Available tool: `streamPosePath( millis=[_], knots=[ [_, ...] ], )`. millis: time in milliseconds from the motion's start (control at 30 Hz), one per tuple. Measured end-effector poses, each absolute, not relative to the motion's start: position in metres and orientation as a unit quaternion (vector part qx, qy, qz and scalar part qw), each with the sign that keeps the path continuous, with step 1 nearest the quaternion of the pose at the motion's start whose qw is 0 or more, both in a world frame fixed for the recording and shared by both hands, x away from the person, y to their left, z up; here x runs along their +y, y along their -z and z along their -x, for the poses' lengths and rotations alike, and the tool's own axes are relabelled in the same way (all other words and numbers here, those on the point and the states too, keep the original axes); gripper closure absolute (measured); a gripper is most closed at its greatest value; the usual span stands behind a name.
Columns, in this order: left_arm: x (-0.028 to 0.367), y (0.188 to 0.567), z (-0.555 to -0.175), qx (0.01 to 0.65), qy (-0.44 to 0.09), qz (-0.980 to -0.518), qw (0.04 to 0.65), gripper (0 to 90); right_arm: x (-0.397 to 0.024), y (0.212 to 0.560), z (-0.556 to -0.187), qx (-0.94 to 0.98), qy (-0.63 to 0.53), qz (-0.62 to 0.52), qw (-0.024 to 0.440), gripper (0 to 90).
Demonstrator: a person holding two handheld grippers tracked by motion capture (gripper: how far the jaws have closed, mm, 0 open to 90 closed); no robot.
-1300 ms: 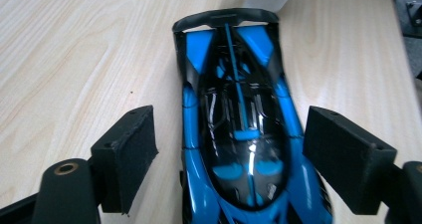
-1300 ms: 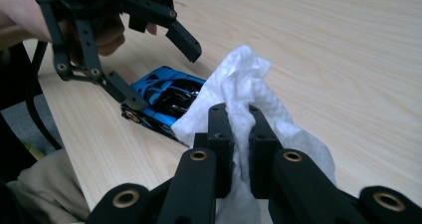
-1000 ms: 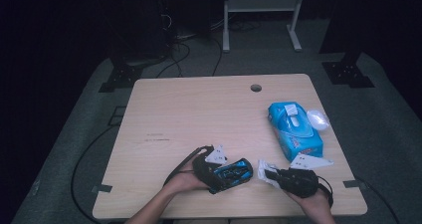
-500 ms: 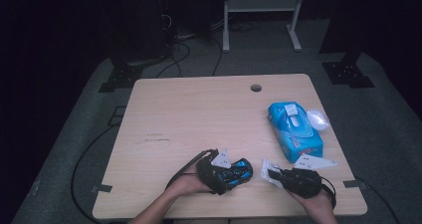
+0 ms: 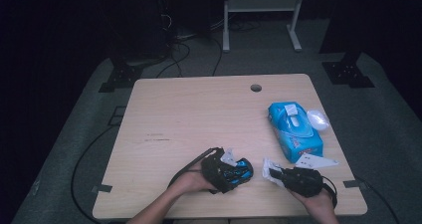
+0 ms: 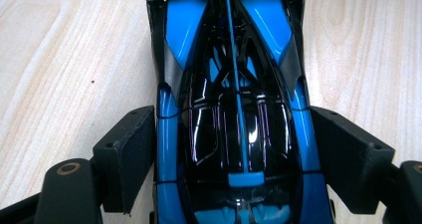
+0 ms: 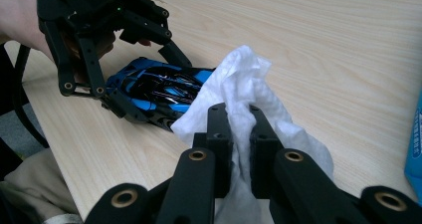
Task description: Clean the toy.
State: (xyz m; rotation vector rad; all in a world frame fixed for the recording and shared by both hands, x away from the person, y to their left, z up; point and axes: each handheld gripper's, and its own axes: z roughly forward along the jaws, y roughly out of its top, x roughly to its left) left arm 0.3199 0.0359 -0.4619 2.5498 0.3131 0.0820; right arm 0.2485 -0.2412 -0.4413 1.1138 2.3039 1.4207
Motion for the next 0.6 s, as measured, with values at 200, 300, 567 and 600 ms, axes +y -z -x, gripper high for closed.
streamPosePath(
  millis=[200,300,567,600],
  knots=[
    [0.0314,0.459,-0.3183,0.113,-0.035,-0.958,0.262,25.1,-0.2435,0.441,-0.248,0.779,-0.485,-0.382,0.108,83.0],
    [0.0319,0.4575,-0.3207,0.109,-0.026,-0.96,0.257,25.8,-0.2453,0.4409,-0.2481,0.777,-0.487,-0.383,0.108,83.0],
    [0.0321,0.4556,-0.3225,0.1,-0.021,-0.96,0.262,26.1,-0.2453,0.4421,-0.2486,0.777,-0.486,-0.386,0.107,83.0],
    [0.0322,0.4548,-0.3233,0.099,-0.023,-0.96,0.262,26.1,-0.2455,0.442,-0.2486,0.777,-0.486,-0.386,0.107,82.9]
  ],
)
